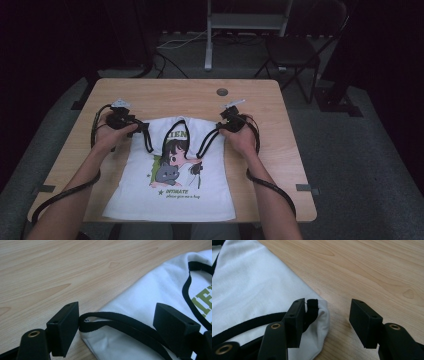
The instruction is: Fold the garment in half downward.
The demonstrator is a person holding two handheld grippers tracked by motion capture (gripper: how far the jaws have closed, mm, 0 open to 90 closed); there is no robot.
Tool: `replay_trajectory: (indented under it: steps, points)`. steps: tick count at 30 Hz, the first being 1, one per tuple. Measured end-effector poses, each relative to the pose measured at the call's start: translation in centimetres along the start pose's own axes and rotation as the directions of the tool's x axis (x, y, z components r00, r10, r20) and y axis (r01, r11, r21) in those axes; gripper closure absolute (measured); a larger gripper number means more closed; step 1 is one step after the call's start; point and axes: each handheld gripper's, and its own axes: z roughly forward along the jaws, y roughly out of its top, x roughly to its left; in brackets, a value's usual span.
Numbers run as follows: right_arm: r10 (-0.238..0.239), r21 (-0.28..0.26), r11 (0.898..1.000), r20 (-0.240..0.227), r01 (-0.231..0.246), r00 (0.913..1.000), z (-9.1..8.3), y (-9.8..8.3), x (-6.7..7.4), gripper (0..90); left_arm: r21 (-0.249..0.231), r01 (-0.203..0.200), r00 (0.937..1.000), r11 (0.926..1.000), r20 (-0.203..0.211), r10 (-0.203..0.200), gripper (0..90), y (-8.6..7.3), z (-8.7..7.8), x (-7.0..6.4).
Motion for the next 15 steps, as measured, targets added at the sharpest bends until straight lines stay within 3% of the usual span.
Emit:
replay_trajectory:
  steps: [4, 7, 11, 12, 15]
  points:
    - [0.002, -0.001, 1.000, -0.025, -0.002, 0.9997, 0.04, -0.06, -0.20, 50.4, 0.001, 0.024, 0.9997, 0.9997, 0.004, -0.024, 21.0, 0.16, 0.13, 0.18]
    - [-0.002, -0.013, 1.000, -0.049, 0.002, 0.9988, 0.03, -0.28, -0.34, 55.1, 0.010, 0.020, 0.9998, 0.9998, 0.009, -0.020, 21.2, 0.33, 0.20, 0.22]
    - [-0.002, -0.018, 1.000, -0.076, 0.001, 0.9971, 0.04, -0.39, -0.51, 60.9, 0.023, 0.036, 0.9993, 0.9991, 0.013, -0.036, 28.0, 0.29, 0.29, 0.43]
    - [0.002, -0.017, 1.000, -0.085, -0.003, 0.9964, 0.04, -0.39, -0.54, 62.4, 0.041, 0.034, 0.9994, 0.9986, 0.009, -0.035, 33.2, 0.10, 0.21, 0.60]
    - [0.002, -0.020, 1.000, -0.103, -0.004, 0.9947, 0.05, -0.41, -0.55, 65.6, 0.045, 0.081, 0.9966, 0.9956, 0.007, -0.082, 36.0, -0.31, 0.50, 1.01]
